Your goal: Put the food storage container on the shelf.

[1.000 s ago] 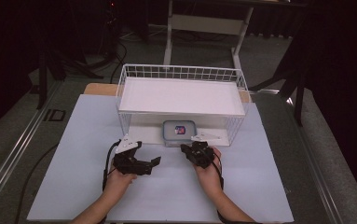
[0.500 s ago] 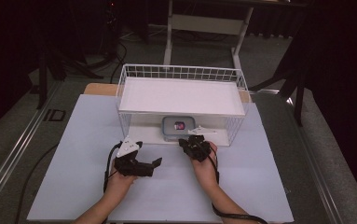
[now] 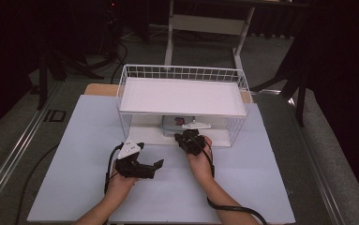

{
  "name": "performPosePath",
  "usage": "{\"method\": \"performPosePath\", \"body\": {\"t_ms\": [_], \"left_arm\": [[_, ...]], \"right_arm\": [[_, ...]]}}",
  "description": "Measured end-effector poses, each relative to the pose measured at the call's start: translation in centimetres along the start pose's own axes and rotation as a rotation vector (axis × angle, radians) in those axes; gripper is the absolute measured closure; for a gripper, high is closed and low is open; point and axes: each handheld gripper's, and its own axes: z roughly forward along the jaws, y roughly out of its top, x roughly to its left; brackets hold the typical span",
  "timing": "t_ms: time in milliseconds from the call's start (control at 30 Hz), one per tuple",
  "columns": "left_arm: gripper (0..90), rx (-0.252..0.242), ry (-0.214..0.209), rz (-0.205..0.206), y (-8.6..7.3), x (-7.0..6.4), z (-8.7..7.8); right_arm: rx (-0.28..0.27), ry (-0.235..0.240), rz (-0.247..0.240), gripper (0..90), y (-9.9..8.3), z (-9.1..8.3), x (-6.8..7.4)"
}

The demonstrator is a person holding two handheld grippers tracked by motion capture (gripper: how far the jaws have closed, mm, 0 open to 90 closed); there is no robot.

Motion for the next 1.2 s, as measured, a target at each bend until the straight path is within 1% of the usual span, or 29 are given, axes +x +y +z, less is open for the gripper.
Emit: {"method": "performPosePath", "body": {"t_ms": [100,200,400,467,533,567,600,633,667,700,733,767,800,833,867,900,933,967,1000,1033,1067,1100,1133,1167,1200], "left_arm": [[1.0,-0.003,-0.002,0.000,0.0,0.0,0.0],[1.0,-0.002,-0.009,0.003,0.0,0.0,0.0],[1.0,-0.005,-0.010,0.008,-0.1,-0.1,0.1],[1.1,-0.003,-0.011,0.014,-0.1,-0.2,0.1],[1.0,-0.008,-0.016,0.016,-0.1,-0.2,0.1],[1.0,-0.011,-0.024,0.026,-0.1,-0.2,0.1],[1.1,-0.011,-0.024,0.026,-0.1,-0.2,0.1],[1.1,-0.016,-0.030,0.035,-0.1,-0.2,0.1],[1.1,-0.024,-0.043,0.046,0.0,-0.3,0.2],[1.0,-0.024,-0.043,0.046,0.0,-0.3,0.2],[1.0,-0.029,-0.051,0.047,0.0,-0.4,0.2],[1.1,-0.033,-0.064,0.047,0.0,-0.4,0.2],[1.1,-0.029,-0.061,0.063,0.2,-0.6,0.2],[1.1,-0.029,-0.061,0.063,0.2,-0.6,0.2],[1.1,-0.027,-0.068,0.078,0.4,-0.8,0.1],[1.1,-0.025,-0.067,0.089,0.5,-0.9,0.0],[1.1,-0.025,-0.067,0.089,0.5,-0.9,0.0],[1.1,-0.029,-0.077,0.094,0.7,-0.9,-0.1],[1.0,-0.038,-0.090,0.097,0.9,-1.0,-0.3],[1.1,-0.038,-0.090,0.097,0.9,-1.0,-0.3],[1.1,-0.047,-0.099,0.091,1.2,-1.0,-0.5],[1.1,-0.047,-0.099,0.091,1.2,-1.0,-0.5],[1.1,-0.054,-0.102,0.090,1.3,-1.0,-0.7],[1.1,-0.063,-0.112,0.088,1.4,-1.1,-0.8],[1.1,-0.065,-0.124,0.085,1.4,-1.1,-0.9]], "right_arm": [[-0.002,-0.005,0.004,89.9,0.0,0.1,-0.1],[-0.001,-0.015,-0.018,89.3,0.2,0.1,0.0],[-0.009,-0.017,-0.015,88.5,0.2,-0.4,-0.3],[-0.023,-0.012,-0.005,88.5,-0.3,-1.2,-0.6],[-0.020,-0.008,-0.008,88.5,-0.4,-1.4,-0.6],[-0.021,-0.006,-0.018,87.2,-0.7,-2.0,-0.5],[-0.021,-0.006,-0.018,87.2,-0.7,-2.0,-0.5],[-0.027,0.009,-0.029,81.6,-0.9,-2.8,-0.5],[-0.035,0.018,-0.032,76.9,-1.0,-3.3,-0.5],[-0.042,0.018,-0.047,71.4,-1.1,-3.7,-0.6],[-0.042,0.018,-0.047,71.4,-1.1,-3.7,-0.6],[-0.060,0.020,-0.062,63.0,-1.2,-4.2,-0.6],[-0.082,0.008,-0.082,54.4,-1.2,-5.1,-0.6],[-0.097,0.010,-0.087,48.3,-1.3,-5.5,-0.7],[-0.115,0.021,-0.087,41.9,-1.3,-6.0,-0.8],[-0.117,0.031,-0.093,36.5,-1.4,-6.4,-0.8],[-0.117,0.031,-0.093,36.5,-1.4,-6.4,-0.8],[-0.127,0.032,-0.100,32.7,-1.5,-6.8,-0.9],[-0.159,0.042,-0.099,22.7,-1.7,-7.7,-1.0],[-0.159,0.042,-0.099,22.7,-1.7,-7.7,-1.0],[-0.168,0.070,-0.067,19.5,-1.9,-8.5,-1.4],[-0.168,0.070,-0.067,19.5,-1.9,-8.5,-1.4],[-0.185,0.082,-0.039,15.0,-2.1,-9.1,-1.7],[-0.185,0.082,-0.039,15.0,-2.1,-9.1,-1.7],[-0.178,0.071,-0.056,15.0,-2.4,-9.6,-2.0]]}}
